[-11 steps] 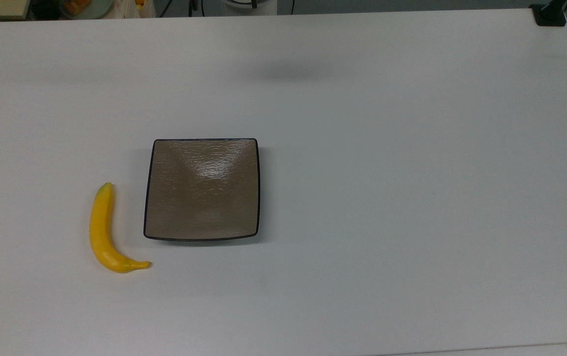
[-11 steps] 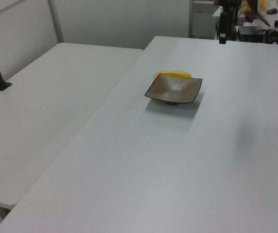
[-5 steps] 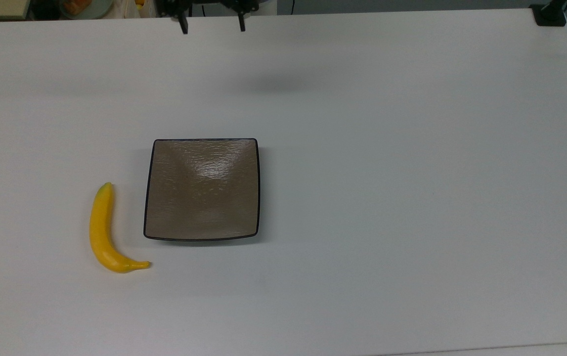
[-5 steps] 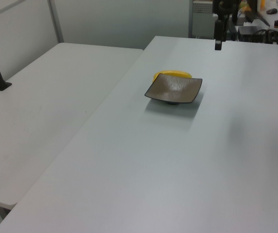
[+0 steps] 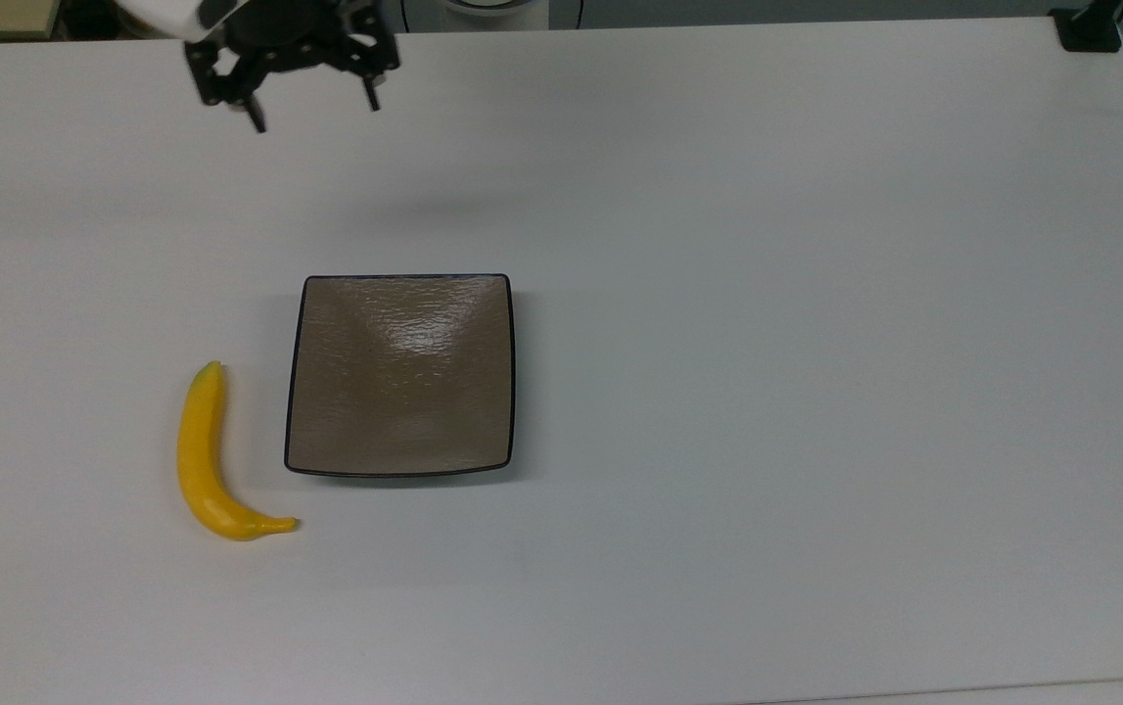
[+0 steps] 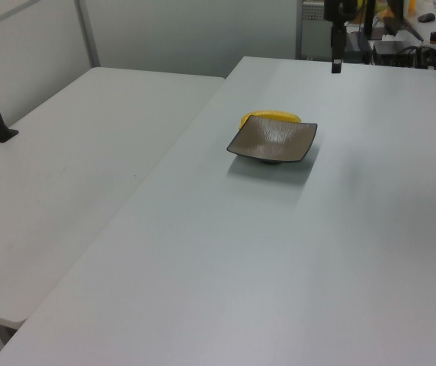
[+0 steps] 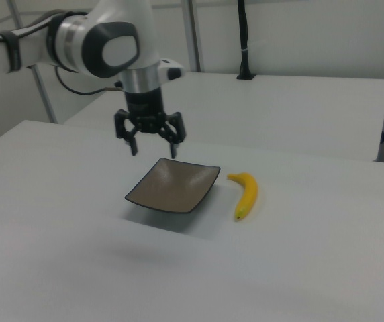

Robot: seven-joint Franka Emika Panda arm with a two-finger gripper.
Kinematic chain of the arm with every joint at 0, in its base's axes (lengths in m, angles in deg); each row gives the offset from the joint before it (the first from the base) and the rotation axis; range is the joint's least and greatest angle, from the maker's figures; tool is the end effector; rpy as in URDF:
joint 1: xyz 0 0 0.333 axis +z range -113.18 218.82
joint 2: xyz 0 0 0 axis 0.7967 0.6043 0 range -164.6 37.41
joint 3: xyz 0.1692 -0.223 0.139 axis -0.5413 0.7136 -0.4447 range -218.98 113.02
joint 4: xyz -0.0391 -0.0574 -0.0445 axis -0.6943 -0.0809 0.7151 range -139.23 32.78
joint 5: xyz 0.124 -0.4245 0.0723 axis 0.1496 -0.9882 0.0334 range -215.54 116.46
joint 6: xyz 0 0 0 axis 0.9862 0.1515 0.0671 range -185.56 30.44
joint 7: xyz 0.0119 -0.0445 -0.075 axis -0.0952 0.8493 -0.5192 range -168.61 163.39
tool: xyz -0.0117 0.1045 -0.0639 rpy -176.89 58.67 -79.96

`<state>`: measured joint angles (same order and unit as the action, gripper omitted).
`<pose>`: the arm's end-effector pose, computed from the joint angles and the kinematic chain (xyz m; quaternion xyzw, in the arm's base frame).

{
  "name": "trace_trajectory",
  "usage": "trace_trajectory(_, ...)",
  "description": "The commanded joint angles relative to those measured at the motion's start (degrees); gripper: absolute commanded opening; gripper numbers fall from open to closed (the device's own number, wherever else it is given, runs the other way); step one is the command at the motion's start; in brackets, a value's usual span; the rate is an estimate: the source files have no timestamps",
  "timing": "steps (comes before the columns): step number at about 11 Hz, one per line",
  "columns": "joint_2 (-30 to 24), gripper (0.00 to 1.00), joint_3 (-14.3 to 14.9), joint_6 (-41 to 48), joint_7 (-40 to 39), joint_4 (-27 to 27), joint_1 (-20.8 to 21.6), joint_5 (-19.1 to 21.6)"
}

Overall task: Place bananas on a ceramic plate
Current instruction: 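Move the open gripper over the stem end of the yellow banana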

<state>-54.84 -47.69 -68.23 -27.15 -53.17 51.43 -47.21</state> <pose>0.6590 -0.0692 0.5201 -0.9881 -0.1528 0.0048 0.0149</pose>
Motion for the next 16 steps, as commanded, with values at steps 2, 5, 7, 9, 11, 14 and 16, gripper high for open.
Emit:
trace_trajectory(2,11.7,1.00,-0.6,-3.3,-3.4,12.7,-5.6,-0.4)
trace_trajectory(5,15.4,1.00,-0.7,-12.8,-3.1,12.8,-8.1,-0.3)
trace_trajectory(7,19.3,1.00,-0.7,-21.5,-2.4,12.7,-9.0,-0.2)
trace_trajectory(9,22.3,1.00,-0.7,-29.7,-2.0,12.2,-9.1,0.3)
trace_trajectory(11,25.5,1.00,-0.7,-34.4,-1.7,12.2,-9.3,0.3)
trace_trajectory(14,30.5,1.00,-0.9,-41.1,-1.7,12.1,-9.3,0.6)
trace_trajectory(16,32.2,1.00,-1.7,-45.8,-1.6,11.2,-9.2,0.7)
